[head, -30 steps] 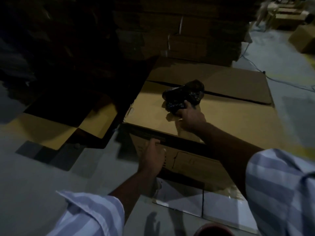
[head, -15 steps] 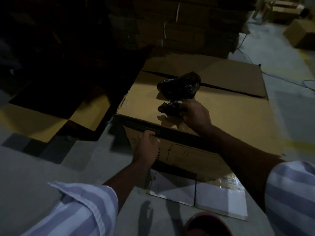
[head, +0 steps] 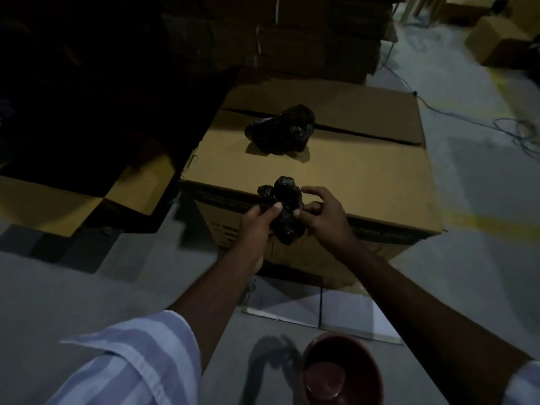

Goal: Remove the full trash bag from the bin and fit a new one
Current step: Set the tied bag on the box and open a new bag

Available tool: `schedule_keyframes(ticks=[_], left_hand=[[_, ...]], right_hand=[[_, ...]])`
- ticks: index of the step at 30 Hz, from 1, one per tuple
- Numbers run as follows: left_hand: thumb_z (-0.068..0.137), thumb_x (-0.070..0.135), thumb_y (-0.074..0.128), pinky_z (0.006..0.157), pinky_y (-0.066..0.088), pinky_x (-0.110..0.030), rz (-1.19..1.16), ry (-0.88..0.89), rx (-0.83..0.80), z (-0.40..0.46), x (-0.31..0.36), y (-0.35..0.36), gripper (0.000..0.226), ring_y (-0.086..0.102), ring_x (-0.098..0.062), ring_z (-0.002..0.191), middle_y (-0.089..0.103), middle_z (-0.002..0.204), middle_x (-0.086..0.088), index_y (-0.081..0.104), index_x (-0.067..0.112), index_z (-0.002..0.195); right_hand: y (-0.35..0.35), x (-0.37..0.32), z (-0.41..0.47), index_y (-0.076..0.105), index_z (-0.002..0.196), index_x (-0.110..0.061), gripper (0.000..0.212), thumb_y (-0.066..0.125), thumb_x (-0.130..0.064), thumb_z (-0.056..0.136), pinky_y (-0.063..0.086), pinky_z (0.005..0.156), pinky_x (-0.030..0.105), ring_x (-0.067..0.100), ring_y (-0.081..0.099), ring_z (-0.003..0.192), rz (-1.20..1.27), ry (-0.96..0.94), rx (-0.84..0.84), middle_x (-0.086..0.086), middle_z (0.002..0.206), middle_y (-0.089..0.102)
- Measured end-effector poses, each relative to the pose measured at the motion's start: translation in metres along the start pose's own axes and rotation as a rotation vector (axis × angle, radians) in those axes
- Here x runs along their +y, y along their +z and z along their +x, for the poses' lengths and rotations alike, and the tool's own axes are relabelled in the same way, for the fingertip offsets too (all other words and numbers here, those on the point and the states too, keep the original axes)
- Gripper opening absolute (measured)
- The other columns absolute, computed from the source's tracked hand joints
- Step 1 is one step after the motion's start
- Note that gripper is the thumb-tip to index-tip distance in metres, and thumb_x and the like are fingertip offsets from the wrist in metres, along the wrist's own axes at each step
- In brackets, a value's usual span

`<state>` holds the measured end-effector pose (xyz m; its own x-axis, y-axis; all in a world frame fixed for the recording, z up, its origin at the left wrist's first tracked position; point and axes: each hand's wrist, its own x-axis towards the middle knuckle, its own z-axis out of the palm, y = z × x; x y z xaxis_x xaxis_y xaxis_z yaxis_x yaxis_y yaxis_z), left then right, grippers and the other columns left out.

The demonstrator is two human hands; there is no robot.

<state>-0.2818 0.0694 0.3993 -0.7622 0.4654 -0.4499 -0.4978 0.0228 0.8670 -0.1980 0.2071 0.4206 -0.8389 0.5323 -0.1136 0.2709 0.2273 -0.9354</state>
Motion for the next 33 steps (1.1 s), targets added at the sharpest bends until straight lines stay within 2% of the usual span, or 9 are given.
schedule_keyframes(ticks=[3, 7, 12, 15, 18, 22, 27, 30, 33], left_hand=[[0.091, 0.034, 0.074, 0.094, 0.059, -0.048, -0.001, -0.025, 0.009, -0.02, -0.012, 0.006, 0.034, 0.073, -0.028, 0.106, 0.078, 0.114, -0.005, 0.072, 0.017, 0.12], [0.085, 0.029, 0.082, 0.084, 0.061, -0.041, 0.213, 0.049, 0.021, -0.053, -0.028, 0.017, 0.026, 0.075, -0.025, 0.095, 0.079, 0.099, -0.006, 0.074, 0.011, 0.102], [0.083, 0.018, 0.083, 0.084, 0.062, -0.043, 0.336, 0.058, -0.082, -0.088, -0.042, 0.033, 0.027, 0.074, -0.026, 0.097, 0.075, 0.104, -0.01, 0.067, 0.008, 0.102], [0.078, 0.016, 0.087, 0.091, 0.06, -0.049, 0.262, -0.018, -0.115, -0.104, -0.048, 0.041, 0.033, 0.073, -0.032, 0.102, 0.076, 0.109, -0.014, 0.068, 0.006, 0.104], [0.082, 0.012, 0.082, 0.083, 0.062, -0.046, 0.122, -0.085, -0.142, -0.119, -0.053, 0.05, 0.021, 0.074, -0.034, 0.097, 0.076, 0.103, -0.015, 0.066, 0.009, 0.096], [0.091, 0.012, 0.072, 0.064, 0.063, -0.035, -0.104, -0.149, -0.129, -0.14, -0.055, 0.064, 0.009, 0.075, -0.023, 0.083, 0.075, 0.095, -0.011, 0.063, 0.01, 0.093], [0.099, 0.015, 0.062, 0.087, 0.058, -0.048, -0.185, -0.157, -0.07, -0.158, -0.06, 0.084, 0.007, 0.069, -0.028, 0.095, 0.072, 0.108, -0.014, 0.066, 0.011, 0.103], [0.1, 0.016, 0.061, 0.095, 0.054, -0.054, -0.143, -0.142, -0.016, -0.171, -0.064, 0.1, 0.015, 0.068, -0.032, 0.1, 0.07, 0.117, -0.019, 0.066, 0.008, 0.112], [0.101, 0.023, 0.061, 0.087, 0.06, -0.046, -0.125, -0.13, -0.007, -0.186, -0.063, 0.112, 0.031, 0.069, -0.033, 0.105, 0.071, 0.12, -0.018, 0.064, 0.003, 0.124]], right_hand=[[-0.007, 0.002, -0.031, 0.064, 0.131, -0.02, 0.03, 0.059, -0.031, 0.104, 0.059, 0.066, 0.034, 0.018, 0.07, 0.099, 0.022, 0.07, 0.025, 0.003, 0.114, 0.072], [-0.018, 0.0, -0.072, 0.066, 0.114, -0.03, 0.025, 0.062, -0.049, 0.098, 0.055, 0.071, 0.028, 0.008, 0.068, 0.092, 0.098, 0.151, -0.009, -0.01, 0.103, 0.069], [-0.034, 0.007, -0.106, 0.072, 0.114, -0.01, 0.025, 0.077, -0.019, 0.091, 0.056, 0.062, 0.019, 0.011, 0.069, 0.089, 0.128, 0.199, 0.072, 0.001, 0.102, 0.073], [-0.051, 0.011, -0.123, 0.074, 0.111, -0.002, 0.019, 0.071, -0.009, 0.094, 0.059, 0.07, 0.031, 0.026, 0.073, 0.092, 0.175, 0.242, 0.141, 0.012, 0.103, 0.076], [-0.07, 0.013, -0.139, 0.076, 0.104, -0.009, 0.011, 0.069, -0.012, 0.097, 0.061, 0.076, 0.039, 0.027, 0.074, 0.095, 0.229, 0.268, 0.165, 0.01, 0.104, 0.077], [-0.095, 0.014, -0.161, 0.073, 0.093, -0.021, 0.012, 0.064, -0.015, 0.1, 0.057, 0.065, 0.026, 0.015, 0.071, 0.084, 0.37, 0.307, 0.191, 0.004, 0.099, 0.076], [-0.118, 0.019, -0.182, 0.074, 0.106, -0.012, 0.025, 0.051, -0.002, 0.102, 0.053, 0.049, 0.025, 0.019, 0.073, 0.072, 0.585, 0.442, 0.206, 0.009, 0.09, 0.076], [-0.127, 0.021, -0.197, 0.072, 0.118, -0.013, 0.029, 0.05, -0.029, 0.107, 0.063, 0.066, 0.037, 0.031, 0.074, 0.103, 0.671, 0.449, 0.168, 0.01, 0.111, 0.078], [-0.136, 0.016, -0.213, 0.07, 0.122, -0.021, 0.047, 0.055, -0.057, 0.098, 0.065, 0.081, 0.043, 0.02, 0.074, 0.104, 0.625, 0.371, 0.043, 0.002, 0.114, 0.077]])
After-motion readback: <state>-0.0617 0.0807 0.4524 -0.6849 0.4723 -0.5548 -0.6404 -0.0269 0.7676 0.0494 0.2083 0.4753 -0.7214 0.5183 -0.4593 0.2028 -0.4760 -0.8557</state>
